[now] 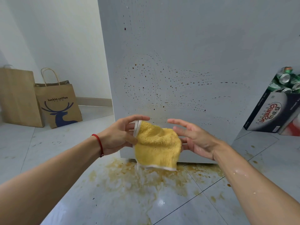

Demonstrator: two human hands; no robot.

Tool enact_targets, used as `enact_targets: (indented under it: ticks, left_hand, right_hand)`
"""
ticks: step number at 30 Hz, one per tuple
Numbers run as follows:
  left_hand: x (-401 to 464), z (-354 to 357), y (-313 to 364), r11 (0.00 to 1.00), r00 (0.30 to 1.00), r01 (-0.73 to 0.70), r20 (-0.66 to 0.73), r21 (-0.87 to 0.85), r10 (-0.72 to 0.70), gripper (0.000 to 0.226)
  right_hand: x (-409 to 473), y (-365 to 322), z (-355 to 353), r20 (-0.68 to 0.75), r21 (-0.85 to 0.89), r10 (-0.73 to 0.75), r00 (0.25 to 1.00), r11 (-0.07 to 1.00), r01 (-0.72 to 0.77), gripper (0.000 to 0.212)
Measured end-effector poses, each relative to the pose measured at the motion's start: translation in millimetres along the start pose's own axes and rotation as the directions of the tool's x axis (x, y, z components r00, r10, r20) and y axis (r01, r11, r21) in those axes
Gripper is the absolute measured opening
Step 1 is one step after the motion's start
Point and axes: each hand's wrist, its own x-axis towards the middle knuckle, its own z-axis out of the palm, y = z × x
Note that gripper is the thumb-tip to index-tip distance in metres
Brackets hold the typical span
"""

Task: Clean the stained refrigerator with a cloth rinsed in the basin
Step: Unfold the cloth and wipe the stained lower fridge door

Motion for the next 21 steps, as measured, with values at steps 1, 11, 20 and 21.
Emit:
enact_targets:
  ticks: [1, 11, 20, 21]
  left_hand:
    - [-0.3, -1.8, 2.0, 1.0, 1.0, -0.014, -0.001, 0.004, 0.014, 0.08]
    - [-0.3, -5.2, 18.2, 0.983, 0.983, -0.01, -0.18, 0.181, 0.043, 0.038]
    - [9.8, 21.1, 41.5, 0.648, 0.894, 0.063, -0.331, 0.759, 0.301, 0.015]
    - [10.6, 23.1, 45.0, 0.634, 0.898, 0.072, -0.327, 0.77, 0.296, 0.012]
  right_hand:
    - [2.2, 0.5, 1.1, -0.023, 0.039, 0.001, 1.0, 0.999, 0.0, 0.055]
    - [3.2, -28.7, 12.5, -0.196, -0.459, -0.18, 0.964, 0.885, 0.072, 0.025]
    - [6.3, -63.1, 30.5, -0.246, -0.942, -0.24, 0.939, 0.287, -0.173, 0.028]
    - [4.7, -67.2, 28.8, -0.258, -0.936, -0.231, 0.938, 0.3, -0.184, 0.028]
